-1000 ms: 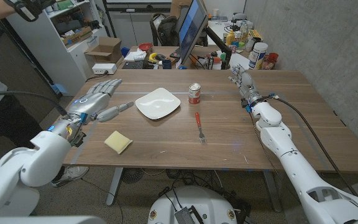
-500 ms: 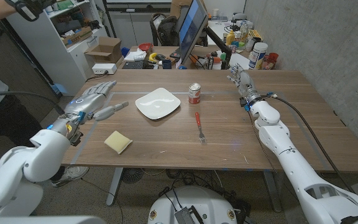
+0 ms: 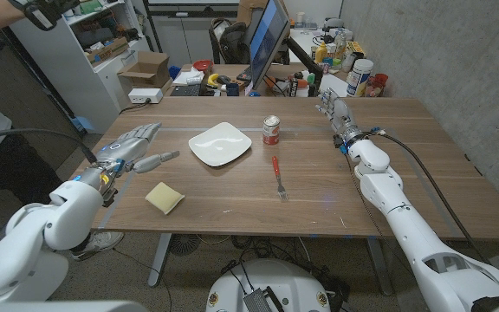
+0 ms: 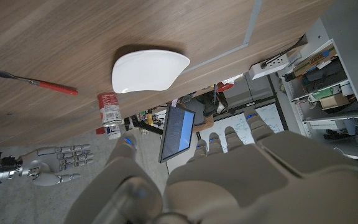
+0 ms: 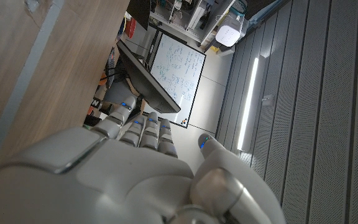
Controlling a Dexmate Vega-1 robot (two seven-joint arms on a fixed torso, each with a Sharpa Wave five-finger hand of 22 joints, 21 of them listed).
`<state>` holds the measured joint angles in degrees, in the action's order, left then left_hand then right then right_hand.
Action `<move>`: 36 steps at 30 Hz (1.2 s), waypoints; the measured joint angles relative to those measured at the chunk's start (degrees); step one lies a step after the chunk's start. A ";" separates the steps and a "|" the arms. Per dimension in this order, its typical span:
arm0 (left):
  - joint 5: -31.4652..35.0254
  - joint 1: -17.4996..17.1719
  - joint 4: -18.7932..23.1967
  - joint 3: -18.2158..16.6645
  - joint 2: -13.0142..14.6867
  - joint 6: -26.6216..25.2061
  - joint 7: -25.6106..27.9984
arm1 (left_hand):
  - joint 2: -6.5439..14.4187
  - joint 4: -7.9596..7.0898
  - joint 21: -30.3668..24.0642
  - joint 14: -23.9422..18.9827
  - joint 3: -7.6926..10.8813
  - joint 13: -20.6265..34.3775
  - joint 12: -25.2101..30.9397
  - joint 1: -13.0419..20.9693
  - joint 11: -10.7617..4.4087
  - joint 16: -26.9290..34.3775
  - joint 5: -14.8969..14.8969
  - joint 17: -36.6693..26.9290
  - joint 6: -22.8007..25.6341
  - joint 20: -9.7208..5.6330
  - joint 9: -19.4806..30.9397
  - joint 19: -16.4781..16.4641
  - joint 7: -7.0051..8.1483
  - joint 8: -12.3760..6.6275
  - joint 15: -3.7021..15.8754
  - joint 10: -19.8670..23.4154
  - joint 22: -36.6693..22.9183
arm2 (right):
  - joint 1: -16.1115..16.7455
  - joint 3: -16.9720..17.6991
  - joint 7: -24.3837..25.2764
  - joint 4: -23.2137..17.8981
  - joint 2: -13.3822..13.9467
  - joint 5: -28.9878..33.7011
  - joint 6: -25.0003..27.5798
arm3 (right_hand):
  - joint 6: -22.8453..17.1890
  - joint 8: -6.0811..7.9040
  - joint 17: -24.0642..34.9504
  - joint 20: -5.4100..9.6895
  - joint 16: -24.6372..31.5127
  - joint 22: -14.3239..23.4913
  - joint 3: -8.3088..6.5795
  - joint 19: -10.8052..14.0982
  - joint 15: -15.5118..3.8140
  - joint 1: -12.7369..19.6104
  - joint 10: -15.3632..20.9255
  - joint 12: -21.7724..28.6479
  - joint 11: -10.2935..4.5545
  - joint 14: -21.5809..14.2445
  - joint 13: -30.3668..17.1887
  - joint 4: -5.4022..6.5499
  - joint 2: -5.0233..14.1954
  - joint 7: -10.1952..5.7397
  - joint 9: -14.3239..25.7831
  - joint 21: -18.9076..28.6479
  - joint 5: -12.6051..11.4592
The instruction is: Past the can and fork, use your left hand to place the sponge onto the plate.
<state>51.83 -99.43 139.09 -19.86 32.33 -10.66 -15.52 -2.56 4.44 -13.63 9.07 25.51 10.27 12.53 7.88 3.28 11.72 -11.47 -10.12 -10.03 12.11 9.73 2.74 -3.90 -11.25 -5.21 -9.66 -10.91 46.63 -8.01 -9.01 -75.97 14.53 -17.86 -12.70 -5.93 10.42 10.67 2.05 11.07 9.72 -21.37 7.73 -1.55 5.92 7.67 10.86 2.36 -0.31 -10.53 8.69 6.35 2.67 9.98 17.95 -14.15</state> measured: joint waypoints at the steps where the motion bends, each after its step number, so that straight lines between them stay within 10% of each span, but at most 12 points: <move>1: 0.06 0.00 0.00 0.15 0.21 -0.09 -0.08 | 0.00 0.11 0.00 0.00 -0.11 0.00 0.00 0.00 -0.04 0.00 0.00 0.00 0.00 0.00 0.00 0.00 0.00 0.00 0.00 0.04 0.00 | -0.01 0.00 -0.08 0.02 -0.01 0.00 -0.01 | 0.00 0.00 0.00 0.00 0.00 0.00 0.00 0.00 0.00 0.00 0.00 0.00 0.00 0.00 0.00 0.00 0.00 0.00 0.00 0.00 0.00; 36: 1.80 3.34 -6.03 8.91 10.70 -9.47 -3.94 | -0.98 0.94 0.00 -0.18 -0.48 -0.01 0.00 0.99 0.09 -0.33 -0.41 -0.01 0.21 -0.02 0.00 0.02 0.85 0.00 -0.19 0.53 -0.01 | -0.39 0.37 -1.24 1.57 -0.57 0.00 -0.91 | 0.21 0.00 0.00 0.31 0.00 0.00 0.00 0.31 0.00 0.00 0.00 0.00 0.00 0.00 0.00 0.00 0.00 0.21 0.00 -0.81 0.00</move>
<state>53.63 -96.09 133.06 -10.95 43.03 -20.13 -19.46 -3.54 5.38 -13.63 8.89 25.03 10.26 12.53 8.86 3.37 11.39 -11.88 -10.14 -9.82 12.10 9.72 2.77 -3.05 -11.25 -5.40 -9.14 -10.92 46.25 -7.64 -10.25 -74.40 13.96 -17.85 -13.61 -5.72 10.42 10.68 2.36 11.07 9.72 -21.37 8.04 -1.55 5.92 7.67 10.86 2.36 -0.31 -10.52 8.69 6.35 2.87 9.98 17.15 -14.15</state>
